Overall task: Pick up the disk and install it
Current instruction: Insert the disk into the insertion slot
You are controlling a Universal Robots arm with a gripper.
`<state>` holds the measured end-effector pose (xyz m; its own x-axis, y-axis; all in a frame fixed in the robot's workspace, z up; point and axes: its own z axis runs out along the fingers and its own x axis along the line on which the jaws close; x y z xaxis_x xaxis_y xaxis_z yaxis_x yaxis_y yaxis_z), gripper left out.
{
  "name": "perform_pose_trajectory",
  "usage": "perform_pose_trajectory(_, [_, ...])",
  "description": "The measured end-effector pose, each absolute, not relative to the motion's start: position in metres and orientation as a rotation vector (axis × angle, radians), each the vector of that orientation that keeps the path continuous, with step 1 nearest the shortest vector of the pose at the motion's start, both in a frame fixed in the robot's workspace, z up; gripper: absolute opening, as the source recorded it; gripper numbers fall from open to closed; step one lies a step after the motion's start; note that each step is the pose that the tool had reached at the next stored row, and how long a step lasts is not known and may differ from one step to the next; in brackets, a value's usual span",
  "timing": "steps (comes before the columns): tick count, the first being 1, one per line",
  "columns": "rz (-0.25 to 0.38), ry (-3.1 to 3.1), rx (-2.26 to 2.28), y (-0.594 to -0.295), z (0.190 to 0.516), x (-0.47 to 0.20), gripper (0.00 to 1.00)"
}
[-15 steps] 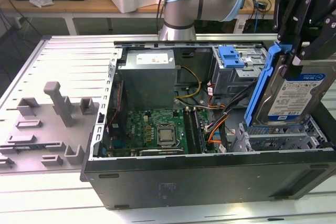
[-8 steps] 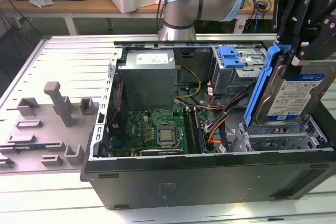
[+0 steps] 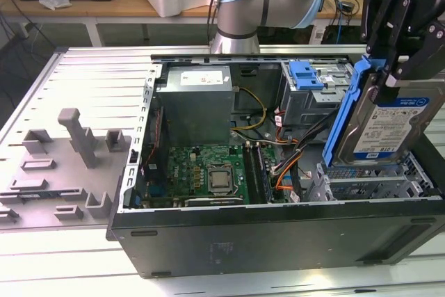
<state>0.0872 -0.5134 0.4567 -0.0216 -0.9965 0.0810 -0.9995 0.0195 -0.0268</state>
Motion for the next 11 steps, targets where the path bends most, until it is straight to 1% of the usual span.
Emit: perform_pose_trajectory(11, [0.118,-2.215,2.170,-0.5155,0.4562,0.0891,0.37])
